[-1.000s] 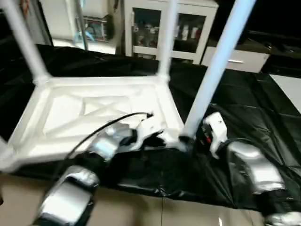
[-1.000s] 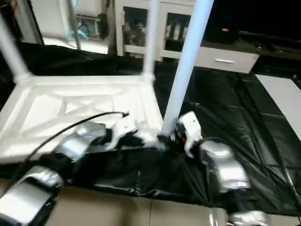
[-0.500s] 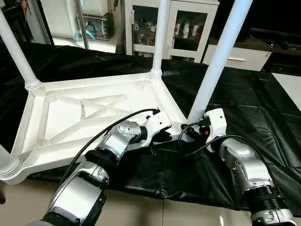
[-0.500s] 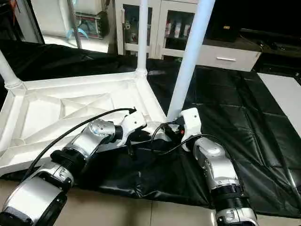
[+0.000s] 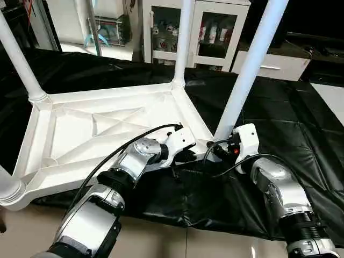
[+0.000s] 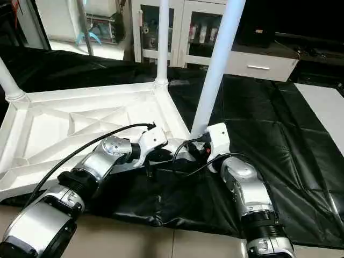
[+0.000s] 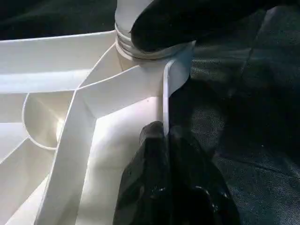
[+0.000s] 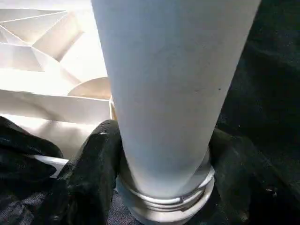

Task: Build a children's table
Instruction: Rotate leg to tighten

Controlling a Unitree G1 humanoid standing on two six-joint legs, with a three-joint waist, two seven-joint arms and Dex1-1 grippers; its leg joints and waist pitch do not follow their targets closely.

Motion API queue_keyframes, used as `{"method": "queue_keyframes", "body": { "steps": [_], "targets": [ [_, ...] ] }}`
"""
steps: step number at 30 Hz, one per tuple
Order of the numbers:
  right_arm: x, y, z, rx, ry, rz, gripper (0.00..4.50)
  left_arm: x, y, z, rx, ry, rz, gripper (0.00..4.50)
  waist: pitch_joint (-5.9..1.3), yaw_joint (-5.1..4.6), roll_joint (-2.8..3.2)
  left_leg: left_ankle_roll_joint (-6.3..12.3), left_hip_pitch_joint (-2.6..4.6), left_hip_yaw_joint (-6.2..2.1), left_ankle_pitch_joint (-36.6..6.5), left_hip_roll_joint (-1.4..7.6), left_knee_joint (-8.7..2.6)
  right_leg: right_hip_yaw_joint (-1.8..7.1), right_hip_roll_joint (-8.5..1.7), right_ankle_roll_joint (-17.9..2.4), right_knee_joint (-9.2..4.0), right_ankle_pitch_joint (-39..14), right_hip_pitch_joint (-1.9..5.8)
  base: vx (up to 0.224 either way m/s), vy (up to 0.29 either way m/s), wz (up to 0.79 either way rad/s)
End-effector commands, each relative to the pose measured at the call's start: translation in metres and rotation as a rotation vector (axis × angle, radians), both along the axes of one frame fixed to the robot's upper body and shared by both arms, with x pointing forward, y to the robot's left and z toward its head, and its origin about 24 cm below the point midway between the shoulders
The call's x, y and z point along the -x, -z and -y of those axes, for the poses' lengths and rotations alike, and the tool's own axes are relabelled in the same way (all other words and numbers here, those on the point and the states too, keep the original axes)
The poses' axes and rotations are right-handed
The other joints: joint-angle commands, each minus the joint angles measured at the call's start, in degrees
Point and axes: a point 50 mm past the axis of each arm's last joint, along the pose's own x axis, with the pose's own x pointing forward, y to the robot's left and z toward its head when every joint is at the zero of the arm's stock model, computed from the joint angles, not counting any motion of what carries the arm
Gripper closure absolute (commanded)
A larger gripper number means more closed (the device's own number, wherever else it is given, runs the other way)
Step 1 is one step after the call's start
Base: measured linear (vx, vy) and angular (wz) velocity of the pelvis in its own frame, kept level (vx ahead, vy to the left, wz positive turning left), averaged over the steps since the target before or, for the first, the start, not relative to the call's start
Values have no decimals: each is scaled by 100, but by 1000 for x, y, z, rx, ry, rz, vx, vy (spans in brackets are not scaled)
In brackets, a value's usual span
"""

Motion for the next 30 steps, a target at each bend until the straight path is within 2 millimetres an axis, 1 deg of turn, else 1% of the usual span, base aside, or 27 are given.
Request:
{"method": "queue_keyframes", "body": {
  "steps": [1, 2, 3, 4, 5, 6, 7, 8, 9, 10, 11, 12, 13, 14, 15, 17, 19, 20, 21, 23, 24, 25, 26, 27, 28, 29, 30],
  "targets": [
    [-12, 14, -12, 69, 181, -40, 202, -12, -13, 14, 58, -123, 107, 450, -186, -39, -223, 147, -45, -3, -2378, 46, -469, 91, -153, -587, -531, -3354, 77, 0, 0, 0],
    [-21, 9, -22, 70, 235, -7, 202, -17, -17, 12, 47, -174, 156, 450, -200, -57, -150, 2, -78, -66, -2239, 28, -496, 72, -179, -540, -477, -3476, 139, 0, 0, 0],
    [-27, 4, -29, 72, 266, 18, 202, -20, -19, 10, 37, -201, 188, 450, -250, -58, -127, -24, -109, -79, -2008, 28, -500, 80, -198, -532, -459, -3295, 199, 0, 0, 0],
    [-29, 2, -34, 71, 276, 30, 202, -21, -20, 8, 33, -211, 201, 450, -294, -36, -84, -32, -147, -67, -1535, 71, -492, 103, -193, -652, -393, -2527, 214, 0, 0, 0],
    [-29, 3, -34, 71, 274, 30, 202, -21, -20, 8, 33, -210, 200, 450, -272, -27, -123, 43, -169, -11, -1278, 61, -474, 114, -146, -811, -336, -1860, 198, 0, 0, 0],
    [-29, 3, -35, 71, 271, 29, 203, -21, -19, 7, 34, -209, 199, 450, -260, 0, -123, 100, -134, 23, -1272, 57, -457, 123, -131, -888, -334, -1695, 174, 0, 0, 0],
    [-29, 3, -35, 71, 270, 29, 203, -21, -19, 7, 34, -209, 199, 450, -248, 11, -144, 228, -119, 60, -1339, 52, -447, 135, -121, -967, -327, -1677, 167, 0, 0, 0],
    [-28, 3, -36, 73, 266, 29, 203, -20, -19, 7, 32, -203, 198, 450, -260, 34, -134, 295, -110, 73, -1302, 54, -432, 149, -135, -1019, -318, -1654, 169, 0, 0, 0],
    [-28, 4, -37, 75, 263, 29, 203, -20, -18, 8, 29, -199, 196, 450, -279, 74, -66, 340, -83, 84, -1137, 59, -414, 155, -139, -1109, -289, -1386, 164, 57, -7, 2],
    [-28, 4, -37, 75, 264, 30, 203, -20, -18, 8, 28, -199, 196, 450, -280, 67, -87, 375, -83, 101, -1049, 56, -402, 159, -124, -1161, -281, -1204, 160, 57, -11, 2],
    [-29, 1, -38, 56, 255, 42, 203, -21, -19, 8, 32, -197, 199, 450, -288, 81, -94, 433, -112, 103, -894, 46, -388, 159, -125, -1240, -233, -958, 200, 57, -11, 2],
    [-30, 0, -39, 44, 253, 52, 203, -21, -19, 9, 34, -197, 203, 450, -295, 101, -101, 507, -107, 119, -763, 39, -366, 165, -122, -1302, -208, -754, 194, 0, 0, 0],
    [-30, 0, -39, 44, 253, 52, 203, -21, -19, 9, 34, -197, 203, 450, -295, 101, -101, 507, -107, 119, -763, 39, -366, 165, -122, -1302, -208, -754, 194, 0, 0, 0],
    [-31, -7, -43, -3, 208, 92, 147, -21, -20, 9, 36, -183, 210, 450, -284, 133, -85, 588, -106, 129, -691, 35, -357, 172, -117, -1389, -190, -600, 202, 0, 0, 0],
    [-30, -14, -46, -46, 164, 131, 147, -21, -21, 8, 36, -162, 213, 450, -292, 162, -37, 607, -83, 124, -745, 41, -360, 170, -124, -1411, -183, -632, 213, 0, 0, 0],
    [-28, -20, -43, -66, 145, 153, 132, -21, -22, 6, 38, -139, 211, 450, -282, 183, -71, 658, -90, 129, -775, 45, -358, 170, -110, -1402, -186, -606, 231, 0, 0, 0],
    [-27, -23, -40, -52, 139, 175, 125, -20, -22, 5, 40, -125, 211, 450, -284, 176, -70, 662, -104, 119, -775, 54, -364, 171, -127, -1383, -177, -661, 244, 0, 0, 0],
    [-24, -32, -23, -45, 145, 200, 97, -18, -23, 2, 47, -81, 202, 450, -271, 182, -44, 626, -85, 114, -782, 51, -372, 171, -114, -1359, -200, -803, 236, 0, 0, 0],
    [-24, -32, -23, -45, 145, 200, 97, -18, -23, 2, 47, -81, 202, 450, -265, 202, -28, 626, -57, 123, -801, 56, -373, 174, -104, -1350, -216, -822, 230, 0, 0, 0],
    [-14, -40, 1, -10, 73, 196, 78, -11, -21, -4, 48, 38, 164, 450, -260, 227, -39, 648, -57, 130, -826, 59, -363, 180, -104, -1380, -205, -808, 240, 0, 0, 0],
    [-13, -41, 4, -7, 51, 188, 65, -9, -20, -5, 48, 62, 159, 450, -259, 244, -19, 670, -55, 126, -807, 61, -360, 182, -106, -1395, -193, -774, 250, 0, 0, 0],
    [-11, -41, 6, -4, 28, 179, 65, -7, -20, -5, 48, 88, 153, 450, -253, 255, -21, 713, -70, 124, -769, 64, -357, 182, -103, -1417, -190, -734, 257, 0, 0, 0],
    [-9, -41, 9, -4, 0, 167, 49, -5, -19, -6, 48, 118, 146, 450, -258, 257, -12, 737, -69, 134, -780, 69, -347, 185, -115, -1462, -184, -711, 232, 0, 0, 0],
    [8, -42, 20, 25, -230, 141, 49, 9, -12, -16, 0, 298, 80, 450, -255, 283, 8, 719, -79, 125, -850, 65, -352, 177, -120, -1456, -194, -814, 243, 0, 0, 0],
    [14, -43, 23, 42, -307, 132, 35, 13, -10, -20, -13, 333, 48, 450, -267, 337, -8, 735, -50, 111, -889, 93, -350, 172, -132, -1471, -181, -785, 280, 0, 0, 0],
    [15, -43, 24, 43, -314, 131, 26, 13, -10, -21, -14, 336, 46, 450, -245, 368, -7, 795, -54, 130, -866, 113, -341, 194, -123, -1535, -160, -622, 246, 0, 0, 0],
    [23, -42, 27, 69, -403, 116, 26, 17, -8, -25, -18, 378, 16, 450, -241, 377, -7, 825, -53, 143, -929, 114, -342, 196, -128, -1562, -168, -628, 238, 0, 0, 0]
  ]
}}
